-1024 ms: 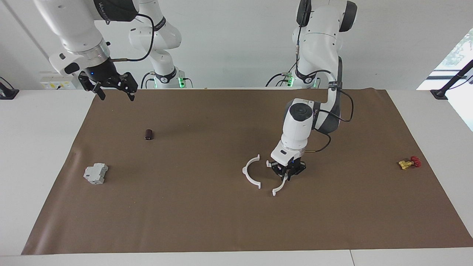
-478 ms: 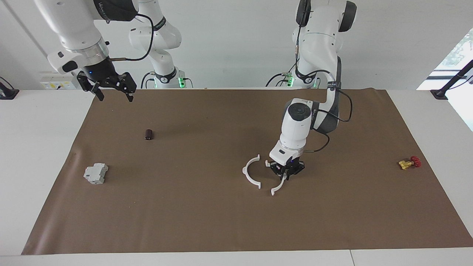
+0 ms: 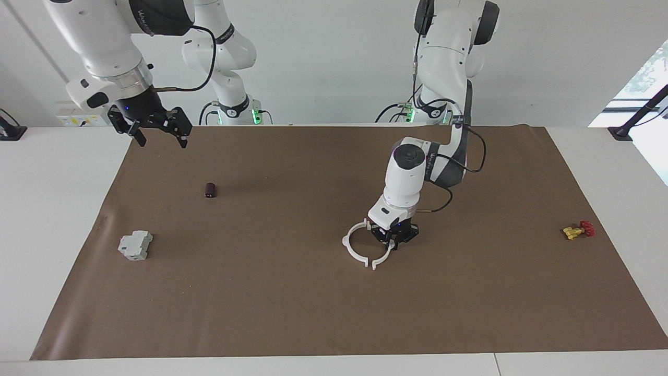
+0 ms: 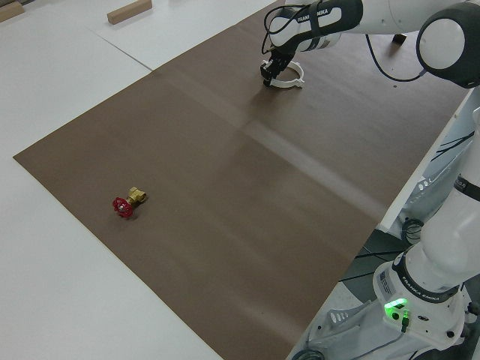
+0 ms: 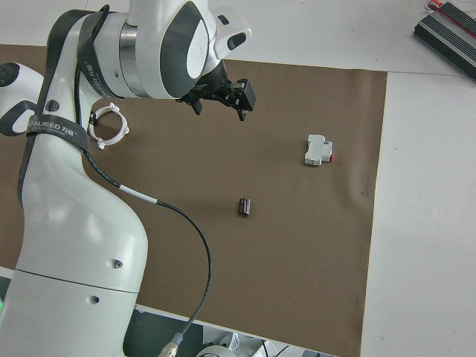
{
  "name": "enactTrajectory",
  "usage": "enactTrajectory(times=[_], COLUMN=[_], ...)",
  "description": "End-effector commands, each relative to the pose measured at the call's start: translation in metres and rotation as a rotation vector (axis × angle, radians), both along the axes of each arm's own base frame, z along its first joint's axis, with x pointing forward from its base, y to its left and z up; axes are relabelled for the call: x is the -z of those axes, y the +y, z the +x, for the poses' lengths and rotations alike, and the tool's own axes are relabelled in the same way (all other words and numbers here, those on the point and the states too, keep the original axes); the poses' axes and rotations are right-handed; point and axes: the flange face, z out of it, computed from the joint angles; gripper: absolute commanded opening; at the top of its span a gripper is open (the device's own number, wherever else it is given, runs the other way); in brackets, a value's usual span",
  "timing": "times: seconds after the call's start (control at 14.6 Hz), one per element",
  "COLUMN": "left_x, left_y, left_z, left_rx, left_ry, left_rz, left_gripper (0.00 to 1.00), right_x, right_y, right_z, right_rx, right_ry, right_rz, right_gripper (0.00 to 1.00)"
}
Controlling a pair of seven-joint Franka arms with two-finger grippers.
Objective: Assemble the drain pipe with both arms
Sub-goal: 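Press the left clamp half onto the other to close the ring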
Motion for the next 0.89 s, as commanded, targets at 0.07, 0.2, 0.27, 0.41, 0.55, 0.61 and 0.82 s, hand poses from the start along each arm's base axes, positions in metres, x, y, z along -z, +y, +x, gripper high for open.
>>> enactTrajectory(times=[0.07, 0.2, 0.27, 0.41, 0.55, 0.61, 0.82], left_x=[0.001, 0.002, 0.001, 0.002, 0.002, 0.002, 0.0], left_y=[-0.007, -0.006, -0.007, -0.006, -0.006, -0.006, -0.009], left_z=[-0.012, -0.014, -0.015, -0.016, -0.018, -0.018, -0.021], left_rx=[-0.005, -0.003, -0.001, -0.004, -0.007, -0.007, -0.002], left_ry=[-0.005, -0.001, -0.001, 0.009, 0.028, 0.031, 0.032], left_rz=[0.014, 0.014, 0.014, 0.018, 0.03, 0.032, 0.033], left_gripper=[0.0, 0.0, 0.0, 0.0, 0.0, 0.0, 0.0], right_x=[-0.008, -0.011, -0.01, -0.009, -0.01, -0.008, -0.009], right_y=[-0.006, -0.014, -0.016, -0.025, -0.026, -0.026, -0.026], right_z=[-0.001, -0.007, -0.007, -0.008, -0.007, -0.007, -0.007], right_rx=[-0.008, -0.004, -0.001, 0.011, 0.012, 0.012, 0.011], right_ry=[-0.001, 0.022, 0.025, 0.029, 0.02, 0.02, 0.019], right_rz=[0.01, 0.012, 0.014, 0.016, 0.047, 0.047, 0.045], right_gripper=[1.0, 1.0, 1.0, 1.0, 1.0, 1.0, 1.0])
